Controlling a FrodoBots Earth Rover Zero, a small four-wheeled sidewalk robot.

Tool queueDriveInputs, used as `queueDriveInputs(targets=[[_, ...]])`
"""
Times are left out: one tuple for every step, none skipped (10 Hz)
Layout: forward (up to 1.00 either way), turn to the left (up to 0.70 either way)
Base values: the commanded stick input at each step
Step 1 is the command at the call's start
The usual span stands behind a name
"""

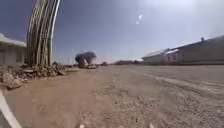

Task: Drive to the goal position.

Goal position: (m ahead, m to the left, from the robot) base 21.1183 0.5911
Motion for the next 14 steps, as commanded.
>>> queueDriveInputs(targets=[[0.7, 0.0], [0.7, 0.0], [0.7, 0.0], [0.7, 0.0], [0.7, 0.0], [0.7, 0.0], [0.7, 0.0], [0.7, 0.0], [0.7, 0.0], [0.7, 0.0], [0.7, 0.0], [0.7, 0.0], [0.7, 0.0], [0.7, 0.0]])
